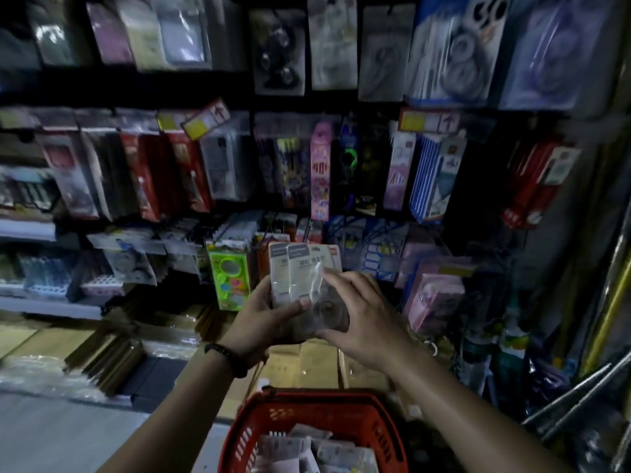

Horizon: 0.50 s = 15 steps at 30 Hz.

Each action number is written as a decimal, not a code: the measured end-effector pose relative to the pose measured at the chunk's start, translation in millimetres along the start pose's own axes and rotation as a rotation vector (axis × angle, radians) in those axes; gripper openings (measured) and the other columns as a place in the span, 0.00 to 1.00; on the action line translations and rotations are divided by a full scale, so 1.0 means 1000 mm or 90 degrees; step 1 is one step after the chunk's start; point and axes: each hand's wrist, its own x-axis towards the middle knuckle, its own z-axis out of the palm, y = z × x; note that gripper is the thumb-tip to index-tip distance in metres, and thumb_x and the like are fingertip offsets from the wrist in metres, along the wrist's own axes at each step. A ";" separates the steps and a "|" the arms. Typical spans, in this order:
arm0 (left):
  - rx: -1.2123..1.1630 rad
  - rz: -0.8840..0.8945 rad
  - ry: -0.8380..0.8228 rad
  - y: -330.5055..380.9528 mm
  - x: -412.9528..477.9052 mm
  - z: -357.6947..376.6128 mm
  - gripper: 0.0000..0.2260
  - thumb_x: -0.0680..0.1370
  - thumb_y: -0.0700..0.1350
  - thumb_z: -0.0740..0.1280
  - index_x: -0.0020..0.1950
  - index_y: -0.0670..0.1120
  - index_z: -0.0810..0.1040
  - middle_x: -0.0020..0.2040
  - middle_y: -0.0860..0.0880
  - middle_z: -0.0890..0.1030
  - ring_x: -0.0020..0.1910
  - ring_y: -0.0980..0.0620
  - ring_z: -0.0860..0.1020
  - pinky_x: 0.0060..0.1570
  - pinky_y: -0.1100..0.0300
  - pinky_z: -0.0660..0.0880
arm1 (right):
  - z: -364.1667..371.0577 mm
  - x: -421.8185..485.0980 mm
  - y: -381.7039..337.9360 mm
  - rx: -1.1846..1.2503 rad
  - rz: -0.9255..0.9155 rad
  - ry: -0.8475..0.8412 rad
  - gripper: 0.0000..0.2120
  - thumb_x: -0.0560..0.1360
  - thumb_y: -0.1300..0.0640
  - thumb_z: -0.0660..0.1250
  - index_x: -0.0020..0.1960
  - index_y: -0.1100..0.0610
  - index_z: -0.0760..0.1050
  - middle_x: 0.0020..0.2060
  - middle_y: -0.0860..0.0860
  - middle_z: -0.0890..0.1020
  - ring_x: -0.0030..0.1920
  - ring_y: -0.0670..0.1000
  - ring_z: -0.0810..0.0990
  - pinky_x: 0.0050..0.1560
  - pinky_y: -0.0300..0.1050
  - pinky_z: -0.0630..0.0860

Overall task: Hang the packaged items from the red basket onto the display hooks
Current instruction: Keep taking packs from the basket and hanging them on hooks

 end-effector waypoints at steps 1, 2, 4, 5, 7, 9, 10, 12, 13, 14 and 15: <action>0.000 0.017 0.011 0.011 0.003 0.002 0.27 0.77 0.40 0.76 0.75 0.50 0.73 0.67 0.43 0.84 0.63 0.40 0.84 0.54 0.39 0.85 | -0.012 0.010 -0.002 -0.009 -0.011 0.009 0.48 0.73 0.41 0.77 0.85 0.45 0.55 0.71 0.44 0.67 0.74 0.49 0.65 0.73 0.51 0.71; -0.006 0.031 0.022 0.021 0.006 0.004 0.26 0.78 0.41 0.75 0.75 0.50 0.74 0.67 0.43 0.83 0.63 0.40 0.85 0.55 0.37 0.84 | -0.025 0.021 -0.005 -0.019 -0.022 0.024 0.48 0.73 0.40 0.77 0.85 0.45 0.55 0.70 0.44 0.67 0.74 0.49 0.66 0.73 0.50 0.72; -0.010 0.056 0.027 0.041 0.010 0.005 0.25 0.80 0.41 0.74 0.76 0.50 0.73 0.68 0.43 0.83 0.64 0.38 0.84 0.58 0.33 0.82 | -0.049 0.041 -0.008 -0.032 -0.026 0.061 0.47 0.73 0.39 0.77 0.85 0.44 0.57 0.69 0.43 0.68 0.72 0.48 0.67 0.71 0.47 0.72; -0.007 0.072 0.021 0.052 0.013 0.005 0.24 0.81 0.41 0.73 0.76 0.49 0.73 0.68 0.42 0.83 0.64 0.37 0.84 0.60 0.32 0.81 | -0.061 0.051 -0.010 -0.037 -0.026 0.074 0.47 0.73 0.38 0.77 0.84 0.43 0.57 0.68 0.43 0.68 0.71 0.48 0.67 0.69 0.46 0.72; -0.004 0.091 0.017 0.072 0.017 0.005 0.23 0.80 0.40 0.73 0.75 0.48 0.75 0.67 0.41 0.84 0.63 0.36 0.84 0.62 0.31 0.79 | -0.078 0.067 -0.012 -0.054 -0.032 0.087 0.47 0.72 0.38 0.77 0.84 0.43 0.58 0.66 0.42 0.68 0.70 0.47 0.67 0.68 0.45 0.72; 0.001 0.110 0.036 0.097 0.020 0.005 0.23 0.78 0.40 0.75 0.72 0.48 0.77 0.63 0.41 0.86 0.60 0.35 0.86 0.60 0.29 0.79 | -0.095 0.083 -0.015 -0.082 -0.057 0.096 0.48 0.71 0.37 0.78 0.84 0.44 0.59 0.64 0.42 0.68 0.68 0.46 0.67 0.67 0.45 0.73; 0.010 0.119 0.048 0.110 0.022 0.004 0.23 0.77 0.40 0.75 0.71 0.47 0.77 0.62 0.41 0.87 0.59 0.36 0.86 0.59 0.29 0.80 | -0.104 0.092 -0.017 -0.101 -0.070 0.099 0.47 0.71 0.37 0.78 0.83 0.44 0.60 0.64 0.42 0.68 0.68 0.47 0.67 0.66 0.45 0.73; 0.026 0.141 0.062 0.133 0.027 0.000 0.20 0.78 0.38 0.74 0.70 0.45 0.78 0.61 0.40 0.87 0.58 0.37 0.87 0.59 0.31 0.81 | -0.120 0.109 -0.018 -0.133 -0.086 0.106 0.46 0.71 0.36 0.77 0.83 0.45 0.62 0.64 0.42 0.69 0.68 0.47 0.67 0.67 0.47 0.74; 0.035 0.151 0.070 0.143 0.029 -0.002 0.19 0.79 0.38 0.74 0.69 0.45 0.78 0.61 0.40 0.87 0.58 0.37 0.87 0.59 0.32 0.81 | -0.127 0.118 -0.018 -0.144 -0.092 0.111 0.46 0.71 0.36 0.77 0.83 0.46 0.62 0.64 0.42 0.69 0.68 0.47 0.67 0.68 0.48 0.73; 0.042 0.162 0.081 0.154 0.032 -0.006 0.18 0.80 0.38 0.74 0.69 0.44 0.78 0.61 0.40 0.87 0.57 0.38 0.87 0.59 0.33 0.81 | -0.134 0.126 -0.018 -0.156 -0.094 0.116 0.45 0.71 0.36 0.77 0.82 0.46 0.62 0.64 0.42 0.69 0.68 0.48 0.67 0.69 0.48 0.73; 0.045 0.174 0.094 0.164 0.035 -0.009 0.17 0.80 0.37 0.74 0.68 0.44 0.78 0.60 0.41 0.87 0.57 0.39 0.87 0.58 0.34 0.82 | -0.140 0.135 -0.017 -0.166 -0.093 0.121 0.45 0.71 0.36 0.77 0.82 0.45 0.62 0.64 0.42 0.69 0.68 0.47 0.67 0.68 0.48 0.73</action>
